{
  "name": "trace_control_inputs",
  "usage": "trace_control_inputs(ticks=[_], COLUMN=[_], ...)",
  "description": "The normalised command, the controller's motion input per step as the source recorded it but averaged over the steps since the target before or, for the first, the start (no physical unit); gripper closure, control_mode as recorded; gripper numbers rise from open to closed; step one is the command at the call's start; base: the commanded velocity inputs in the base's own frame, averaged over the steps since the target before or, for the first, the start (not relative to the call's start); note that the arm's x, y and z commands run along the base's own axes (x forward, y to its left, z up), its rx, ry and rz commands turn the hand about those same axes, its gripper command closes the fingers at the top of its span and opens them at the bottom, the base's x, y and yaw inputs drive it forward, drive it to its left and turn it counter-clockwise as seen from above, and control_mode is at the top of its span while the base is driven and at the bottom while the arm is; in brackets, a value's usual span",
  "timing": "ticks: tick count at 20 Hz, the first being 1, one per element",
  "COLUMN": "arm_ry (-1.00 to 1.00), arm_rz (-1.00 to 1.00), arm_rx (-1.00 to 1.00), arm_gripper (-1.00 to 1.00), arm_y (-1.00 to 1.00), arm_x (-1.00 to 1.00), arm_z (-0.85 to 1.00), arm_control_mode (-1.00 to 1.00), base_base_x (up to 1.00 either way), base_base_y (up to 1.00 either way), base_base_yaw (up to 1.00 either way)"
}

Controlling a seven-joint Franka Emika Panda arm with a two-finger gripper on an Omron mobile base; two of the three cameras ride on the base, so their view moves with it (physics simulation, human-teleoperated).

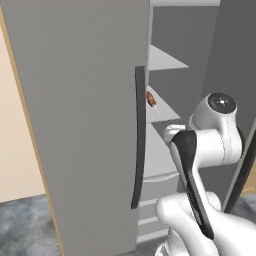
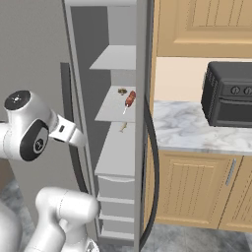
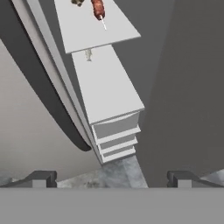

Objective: Store the kebab skewer in the freezer for long-term storage. Close the freezer door after placing the cooked food.

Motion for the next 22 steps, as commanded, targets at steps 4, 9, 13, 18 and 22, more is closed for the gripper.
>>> trace_control_inputs(ticks=[4, 9, 13, 18, 22], arm_ry=[0.01, 0.02, 0.0, 0.0, 0.0], arm_rz=[0.07, 0.01, 0.0, 0.0, 0.0], arm_rx=[0.06, 0.0, 0.0, 0.0, 0.0], arm_gripper=[-1.0, -1.0, -1.0, -1.0, -1.0], arm_y=[-0.01, 0.0, 0.0, 0.0, 0.0], arm_x=[-0.22, -0.02, 0.0, 0.0, -0.31], arm_z=[-0.03, -0.08, 0.0, 0.0, 0.0], arm_control_mode=[-1.0, -1.0, -1.0, -1.0, -1.0], base_base_x=[0.0, 0.0, 0.0, 0.0, 0.0], base_base_y=[0.0, 0.0, 0.0, 0.0, 0.0], base_base_yaw=[0.0, 0.0, 0.0, 0.0, 0.0])
